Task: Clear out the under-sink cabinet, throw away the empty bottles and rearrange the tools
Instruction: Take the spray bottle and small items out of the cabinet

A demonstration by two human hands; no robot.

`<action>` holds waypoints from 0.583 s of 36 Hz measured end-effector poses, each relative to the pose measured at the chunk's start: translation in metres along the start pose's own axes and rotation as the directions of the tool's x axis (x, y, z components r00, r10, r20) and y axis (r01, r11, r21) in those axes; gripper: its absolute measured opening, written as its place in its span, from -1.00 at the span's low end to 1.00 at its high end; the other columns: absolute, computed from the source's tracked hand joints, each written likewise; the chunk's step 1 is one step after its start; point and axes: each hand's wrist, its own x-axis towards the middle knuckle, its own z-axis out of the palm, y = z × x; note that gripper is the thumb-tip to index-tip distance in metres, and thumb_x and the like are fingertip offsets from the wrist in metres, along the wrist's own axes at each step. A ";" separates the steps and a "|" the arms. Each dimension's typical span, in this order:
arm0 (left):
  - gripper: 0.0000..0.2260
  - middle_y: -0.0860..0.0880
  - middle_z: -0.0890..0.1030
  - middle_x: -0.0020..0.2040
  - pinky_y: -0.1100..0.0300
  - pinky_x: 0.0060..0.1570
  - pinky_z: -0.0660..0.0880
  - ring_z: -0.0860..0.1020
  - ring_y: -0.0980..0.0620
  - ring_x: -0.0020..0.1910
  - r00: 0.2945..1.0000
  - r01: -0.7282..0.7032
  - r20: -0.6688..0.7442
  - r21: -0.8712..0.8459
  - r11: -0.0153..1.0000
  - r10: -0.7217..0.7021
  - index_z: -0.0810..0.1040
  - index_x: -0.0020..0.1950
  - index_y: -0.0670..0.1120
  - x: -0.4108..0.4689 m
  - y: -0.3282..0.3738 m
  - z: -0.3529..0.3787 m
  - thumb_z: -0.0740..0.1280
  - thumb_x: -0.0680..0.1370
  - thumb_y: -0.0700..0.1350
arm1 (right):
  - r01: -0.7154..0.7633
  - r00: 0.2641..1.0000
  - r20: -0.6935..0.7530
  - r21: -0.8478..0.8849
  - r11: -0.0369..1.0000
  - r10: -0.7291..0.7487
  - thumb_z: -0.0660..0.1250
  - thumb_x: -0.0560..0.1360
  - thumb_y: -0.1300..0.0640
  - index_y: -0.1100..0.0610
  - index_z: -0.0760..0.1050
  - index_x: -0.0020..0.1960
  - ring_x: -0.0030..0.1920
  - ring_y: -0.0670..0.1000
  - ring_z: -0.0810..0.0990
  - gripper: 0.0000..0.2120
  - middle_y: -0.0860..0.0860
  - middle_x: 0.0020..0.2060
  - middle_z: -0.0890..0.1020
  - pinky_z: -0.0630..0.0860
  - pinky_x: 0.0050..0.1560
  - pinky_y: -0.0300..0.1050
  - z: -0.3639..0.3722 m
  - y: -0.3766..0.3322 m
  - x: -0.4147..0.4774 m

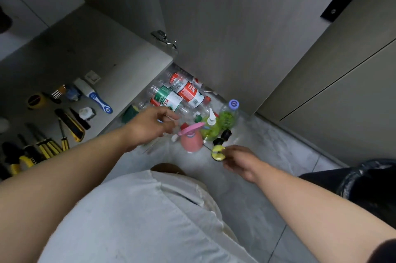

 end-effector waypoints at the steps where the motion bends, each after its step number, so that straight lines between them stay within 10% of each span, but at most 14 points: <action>1: -0.89 -0.02 0.69 -0.02 0.16 -0.11 0.59 0.71 0.09 -0.09 1.000 0.019 -0.003 0.007 1.000 -0.019 0.64 0.13 0.00 -0.001 -0.005 -0.005 0.40 0.60 -0.10 | -0.019 0.995 -0.096 -0.082 0.996 0.011 0.38 0.54 0.26 0.11 0.55 -0.10 -0.39 -0.04 0.49 -0.91 0.09 -0.33 0.58 0.52 -0.29 -0.17 -0.005 0.007 0.006; 9: -0.89 0.07 0.72 -0.07 0.26 -0.19 0.56 0.70 0.08 -0.08 0.995 0.101 -0.007 0.048 0.994 -0.100 0.66 0.05 0.08 -0.005 -0.057 -0.029 0.39 0.59 -0.11 | -0.070 0.975 -0.219 -0.229 0.971 0.018 0.39 0.54 0.25 0.13 0.58 -0.07 -0.38 -0.04 0.55 -0.95 0.08 -0.33 0.61 0.56 -0.41 -0.19 -0.009 0.029 0.032; 16: -0.84 0.18 0.68 -0.20 0.33 -0.21 0.49 0.66 0.20 -0.17 0.997 -0.001 -0.075 0.244 0.970 0.020 0.63 -0.08 0.15 -0.016 -0.089 -0.043 0.38 0.60 -0.12 | -0.057 0.983 -0.174 -0.599 0.799 -0.060 0.37 0.49 0.32 0.29 0.56 0.22 0.11 0.21 0.65 -0.71 0.23 0.07 0.64 0.60 0.19 0.07 0.012 0.025 0.055; 21: -0.87 0.16 0.65 -0.04 0.13 -0.02 0.57 0.62 0.14 -0.05 0.988 0.000 -0.133 0.492 0.871 0.075 0.62 0.05 0.16 -0.033 -0.097 -0.067 0.36 0.60 -0.09 | -0.043 0.995 -0.087 -0.822 0.567 -0.051 0.27 0.56 0.25 0.15 0.47 -0.21 -0.29 0.06 0.64 -0.83 0.15 -0.20 0.66 0.65 -0.20 -0.11 0.042 0.010 0.038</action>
